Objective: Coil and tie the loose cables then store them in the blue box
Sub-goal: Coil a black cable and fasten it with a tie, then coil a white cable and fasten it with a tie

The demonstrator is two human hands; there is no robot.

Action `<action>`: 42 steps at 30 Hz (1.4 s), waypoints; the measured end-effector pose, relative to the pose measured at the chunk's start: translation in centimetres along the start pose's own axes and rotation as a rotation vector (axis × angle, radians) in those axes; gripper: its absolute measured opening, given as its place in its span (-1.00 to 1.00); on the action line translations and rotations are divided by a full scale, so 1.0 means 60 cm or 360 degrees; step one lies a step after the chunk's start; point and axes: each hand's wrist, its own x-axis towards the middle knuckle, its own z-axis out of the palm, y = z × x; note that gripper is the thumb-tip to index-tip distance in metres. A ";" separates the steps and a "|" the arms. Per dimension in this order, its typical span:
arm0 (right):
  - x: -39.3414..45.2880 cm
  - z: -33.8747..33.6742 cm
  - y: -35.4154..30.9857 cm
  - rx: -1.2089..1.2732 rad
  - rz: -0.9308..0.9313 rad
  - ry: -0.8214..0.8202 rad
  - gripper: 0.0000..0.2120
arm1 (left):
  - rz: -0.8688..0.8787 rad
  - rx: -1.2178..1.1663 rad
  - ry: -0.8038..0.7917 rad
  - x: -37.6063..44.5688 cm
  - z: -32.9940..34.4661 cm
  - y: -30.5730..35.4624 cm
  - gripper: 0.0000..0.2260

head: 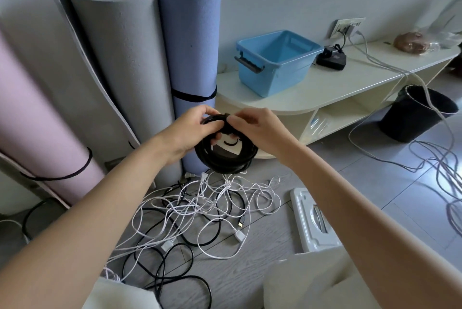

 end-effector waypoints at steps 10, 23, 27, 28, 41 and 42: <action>0.074 -0.076 0.011 -0.0244 -0.0077 0.0187 -0.78 | 0.0020 0.0061 0.0093 0.093 0.022 0.039 -0.91; 0.402 -0.191 0.060 -0.0447 0.0484 0.1031 -0.88 | -0.0057 0.0366 0.0344 0.221 0.019 -0.018 -0.86; 0.450 -0.178 0.078 -0.0695 0.0484 0.0747 -0.85 | -0.0069 0.0338 0.0286 0.246 0.027 -0.048 -0.81; 0.454 -0.175 0.085 -0.0747 0.0505 0.0602 -0.75 | -0.0076 0.0318 0.0270 0.249 0.029 -0.053 -0.81; 0.234 -0.057 0.097 -0.0519 -0.0018 0.0694 -0.71 | -0.0423 0.0300 0.0152 0.165 0.059 -0.124 -0.76; 0.214 -0.027 0.114 -0.0511 -0.0022 0.0601 -0.72 | -0.0485 0.0329 0.0153 0.153 0.058 -0.144 -0.75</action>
